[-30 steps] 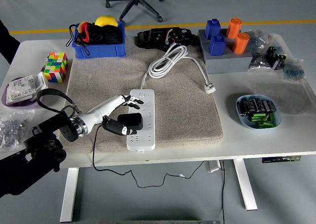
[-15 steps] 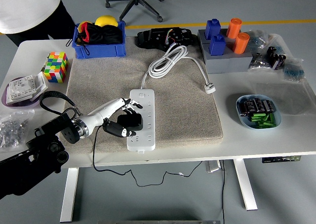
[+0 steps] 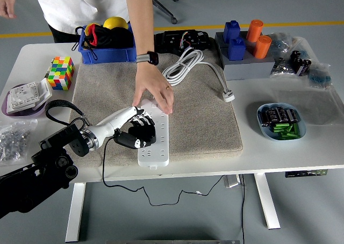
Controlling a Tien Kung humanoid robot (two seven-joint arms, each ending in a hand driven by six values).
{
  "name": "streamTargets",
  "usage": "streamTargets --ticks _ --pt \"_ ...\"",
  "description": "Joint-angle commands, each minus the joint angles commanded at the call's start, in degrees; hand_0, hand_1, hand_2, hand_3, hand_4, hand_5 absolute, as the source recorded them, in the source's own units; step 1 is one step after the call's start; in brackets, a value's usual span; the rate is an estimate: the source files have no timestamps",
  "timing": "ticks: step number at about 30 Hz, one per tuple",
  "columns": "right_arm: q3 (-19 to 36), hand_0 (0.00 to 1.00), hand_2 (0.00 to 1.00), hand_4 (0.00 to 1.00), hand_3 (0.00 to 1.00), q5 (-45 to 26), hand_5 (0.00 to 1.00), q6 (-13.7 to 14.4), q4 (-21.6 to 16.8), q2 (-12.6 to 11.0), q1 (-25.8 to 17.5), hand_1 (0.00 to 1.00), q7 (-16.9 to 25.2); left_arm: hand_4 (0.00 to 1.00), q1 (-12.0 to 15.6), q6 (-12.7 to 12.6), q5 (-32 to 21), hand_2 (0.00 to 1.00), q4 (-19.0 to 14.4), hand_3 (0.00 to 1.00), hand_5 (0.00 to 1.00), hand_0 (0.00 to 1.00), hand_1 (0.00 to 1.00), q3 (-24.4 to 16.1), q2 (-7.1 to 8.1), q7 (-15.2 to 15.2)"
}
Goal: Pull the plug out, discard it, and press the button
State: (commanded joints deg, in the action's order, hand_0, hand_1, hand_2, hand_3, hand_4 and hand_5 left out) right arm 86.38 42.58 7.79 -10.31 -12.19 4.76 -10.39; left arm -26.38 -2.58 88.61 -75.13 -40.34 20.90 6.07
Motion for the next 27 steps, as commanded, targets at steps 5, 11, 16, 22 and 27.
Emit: streamTargets --ticks 5,11,16,22,27 --pt "-0.1 0.748 0.647 0.659 0.615 0.0 0.48 0.0 0.0 0.0 0.0 0.66 0.0 0.686 0.0 -0.6 0.2 0.337 0.4 0.559 0.002 0.453 0.325 0.0 -0.23 -0.2" --pt "-0.1 0.748 0.647 0.659 0.615 0.0 0.48 0.0 0.0 0.1 0.0 0.659 0.0 0.644 -0.1 -0.3 0.2 0.331 0.3 0.557 0.002 0.447 0.314 0.0 -0.34 -0.1" --pt "-0.2 0.748 0.647 0.659 0.615 0.0 0.48 0.0 0.0 0.0 0.0 0.659 0.1 0.644 -0.1 0.0 -0.8 0.331 0.1 0.557 0.002 0.447 0.314 -0.5 -0.41 -0.7" --pt "-0.1 0.748 0.648 0.659 0.616 0.0 0.48 0.0 0.0 0.1 0.0 0.66 0.1 0.648 0.0 0.4 -2.0 0.317 -1.5 0.544 0.002 0.425 0.3 -2.6 -0.14 -1.3" --pt "0.0 0.748 0.648 0.659 0.616 0.1 0.479 0.0 0.0 0.1 0.0 0.659 0.0 0.657 0.1 0.1 -1.7 0.31 -3.3 0.535 0.002 0.413 0.291 -6.0 0.26 -1.8"
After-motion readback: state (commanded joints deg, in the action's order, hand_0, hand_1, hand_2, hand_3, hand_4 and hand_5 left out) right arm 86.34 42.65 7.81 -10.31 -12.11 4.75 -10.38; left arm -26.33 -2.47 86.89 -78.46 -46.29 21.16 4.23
